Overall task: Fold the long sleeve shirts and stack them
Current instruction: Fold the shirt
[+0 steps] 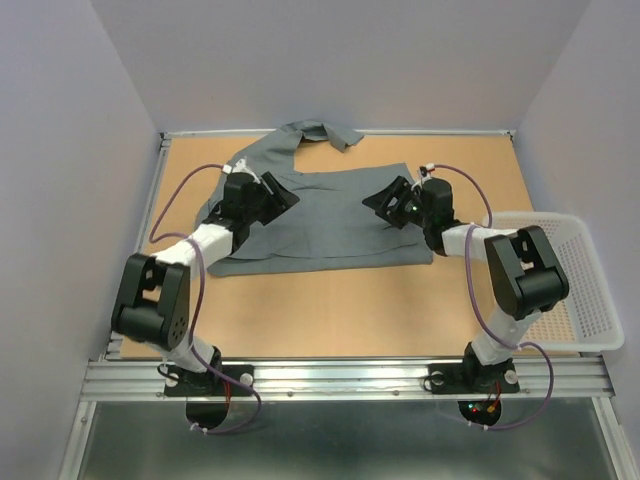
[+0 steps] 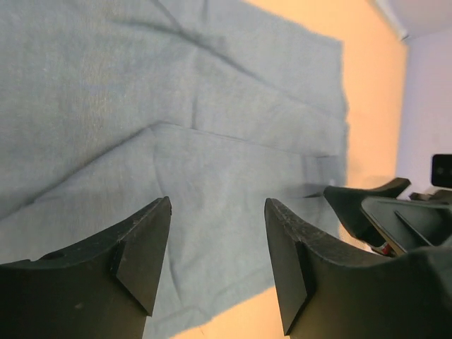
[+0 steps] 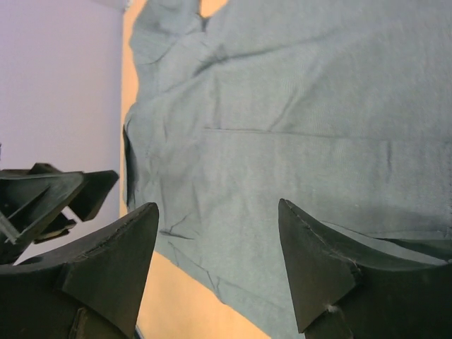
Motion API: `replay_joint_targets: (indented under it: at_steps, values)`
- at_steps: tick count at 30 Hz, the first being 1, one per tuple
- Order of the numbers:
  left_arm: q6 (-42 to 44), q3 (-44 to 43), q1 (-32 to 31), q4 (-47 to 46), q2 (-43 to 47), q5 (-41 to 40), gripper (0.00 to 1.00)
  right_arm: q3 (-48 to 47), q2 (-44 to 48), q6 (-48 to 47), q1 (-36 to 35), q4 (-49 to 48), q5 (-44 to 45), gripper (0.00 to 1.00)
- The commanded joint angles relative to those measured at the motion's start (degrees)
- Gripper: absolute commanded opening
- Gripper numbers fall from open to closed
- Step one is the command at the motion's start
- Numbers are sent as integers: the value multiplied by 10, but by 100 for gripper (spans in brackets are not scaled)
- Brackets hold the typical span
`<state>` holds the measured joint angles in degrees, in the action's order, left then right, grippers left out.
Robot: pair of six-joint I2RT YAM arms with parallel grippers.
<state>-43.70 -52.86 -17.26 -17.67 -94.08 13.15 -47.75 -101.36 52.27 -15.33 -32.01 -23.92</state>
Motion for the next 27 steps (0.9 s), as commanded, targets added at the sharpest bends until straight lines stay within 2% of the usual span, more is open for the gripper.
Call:
replay_joint_targets:
  at_steps: [1, 5, 10, 17, 22, 27]
  values:
    - [-3, 69, 20, 18, 103, -33, 67, -23, 41, -46, 5, 40, 0, 74]
    - [-15, 127, 39, 27, 121, -29, 67, -12, 44, -45, 4, 48, -10, 74]
    - [-38, 197, 92, 18, 134, -22, 67, 36, 38, -33, 5, 48, 26, 74]
    - [-34, 217, 105, 39, 139, -28, 67, 80, 31, -45, 4, 49, 34, 74]
    - [-39, 231, 118, 62, 151, -33, 67, 114, 39, -53, 4, 105, 46, 74]
    - [-20, 224, 130, 106, 208, -50, 67, 144, 86, -65, 5, 141, 63, 74]
